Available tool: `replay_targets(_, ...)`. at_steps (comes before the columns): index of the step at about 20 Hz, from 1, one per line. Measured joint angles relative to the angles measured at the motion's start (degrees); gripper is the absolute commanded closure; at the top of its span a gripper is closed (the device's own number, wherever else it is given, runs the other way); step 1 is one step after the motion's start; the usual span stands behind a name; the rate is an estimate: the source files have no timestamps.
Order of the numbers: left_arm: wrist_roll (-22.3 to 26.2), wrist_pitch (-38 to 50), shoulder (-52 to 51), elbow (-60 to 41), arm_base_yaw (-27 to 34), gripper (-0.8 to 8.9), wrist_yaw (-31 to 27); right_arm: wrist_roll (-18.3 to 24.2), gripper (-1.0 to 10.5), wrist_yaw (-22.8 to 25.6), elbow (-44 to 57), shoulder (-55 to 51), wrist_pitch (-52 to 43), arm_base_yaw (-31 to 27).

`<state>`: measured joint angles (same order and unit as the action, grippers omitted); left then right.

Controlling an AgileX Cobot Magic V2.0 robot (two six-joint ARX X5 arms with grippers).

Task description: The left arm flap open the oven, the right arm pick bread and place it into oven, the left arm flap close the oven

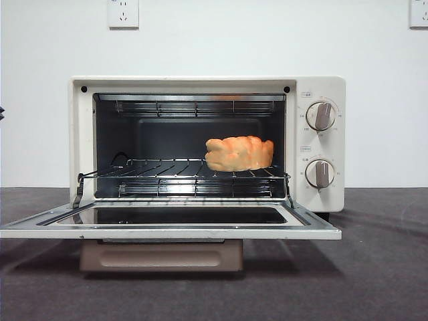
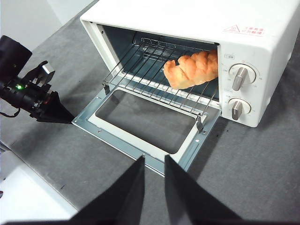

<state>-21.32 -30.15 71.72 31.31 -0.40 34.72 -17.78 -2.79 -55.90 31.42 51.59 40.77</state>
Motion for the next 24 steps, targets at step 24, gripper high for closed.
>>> replay_targets(24, -2.16, 2.62, 1.09, -0.37, -3.65, 7.98, 2.67, -0.02, 8.8, 0.0, 0.0, 0.0, -0.42, 0.0)
